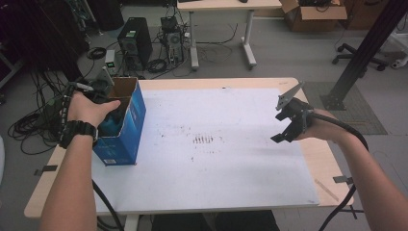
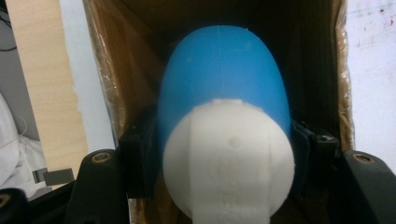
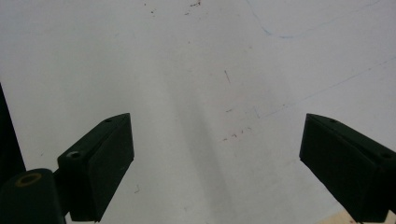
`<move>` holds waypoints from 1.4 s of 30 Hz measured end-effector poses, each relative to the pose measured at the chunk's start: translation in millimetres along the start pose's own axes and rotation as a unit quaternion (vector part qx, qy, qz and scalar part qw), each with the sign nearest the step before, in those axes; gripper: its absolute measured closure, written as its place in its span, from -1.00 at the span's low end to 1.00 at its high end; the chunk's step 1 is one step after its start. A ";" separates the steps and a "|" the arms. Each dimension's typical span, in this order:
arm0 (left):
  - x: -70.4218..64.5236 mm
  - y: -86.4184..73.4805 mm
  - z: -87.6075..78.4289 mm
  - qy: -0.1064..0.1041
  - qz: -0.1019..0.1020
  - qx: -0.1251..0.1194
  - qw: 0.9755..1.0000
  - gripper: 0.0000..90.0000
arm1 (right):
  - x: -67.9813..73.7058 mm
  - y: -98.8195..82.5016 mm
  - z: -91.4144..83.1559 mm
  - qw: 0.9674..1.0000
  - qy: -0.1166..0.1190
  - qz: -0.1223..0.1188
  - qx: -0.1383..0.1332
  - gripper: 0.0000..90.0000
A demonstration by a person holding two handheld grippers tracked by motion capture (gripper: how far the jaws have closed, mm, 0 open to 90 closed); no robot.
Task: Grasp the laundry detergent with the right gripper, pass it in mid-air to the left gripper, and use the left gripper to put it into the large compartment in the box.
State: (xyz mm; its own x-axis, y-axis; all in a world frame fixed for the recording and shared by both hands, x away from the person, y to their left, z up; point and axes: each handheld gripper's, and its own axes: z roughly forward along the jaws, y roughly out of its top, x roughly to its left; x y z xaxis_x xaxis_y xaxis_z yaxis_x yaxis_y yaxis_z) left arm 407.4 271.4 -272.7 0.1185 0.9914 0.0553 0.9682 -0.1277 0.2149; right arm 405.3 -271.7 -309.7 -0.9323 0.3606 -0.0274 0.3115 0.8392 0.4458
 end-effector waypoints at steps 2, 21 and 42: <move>0.0 -0.8 1.5 0.000 0.001 0.000 1.000 -0.16 | 0.2 0.5 -0.3 1.000 -0.001 0.001 0.000 -0.78; -1.7 -4.5 4.1 0.000 0.007 -0.004 1.000 -0.17 | 5.0 3.2 1.6 1.000 -0.001 -0.007 0.002 -0.78; -7.8 -4.3 -31.1 0.002 0.014 -0.027 1.000 -0.27 | 12.3 1.4 -8.0 1.000 -0.003 -0.008 -0.002 -0.78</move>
State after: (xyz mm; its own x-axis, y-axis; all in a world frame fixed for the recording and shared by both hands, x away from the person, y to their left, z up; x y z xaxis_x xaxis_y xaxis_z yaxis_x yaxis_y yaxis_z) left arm 395.5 263.2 -243.7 0.1445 0.9873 0.0657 0.9512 -0.1569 0.2656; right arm 392.7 -269.3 -302.3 -0.9360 0.3496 -0.0409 0.2956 0.8437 0.4482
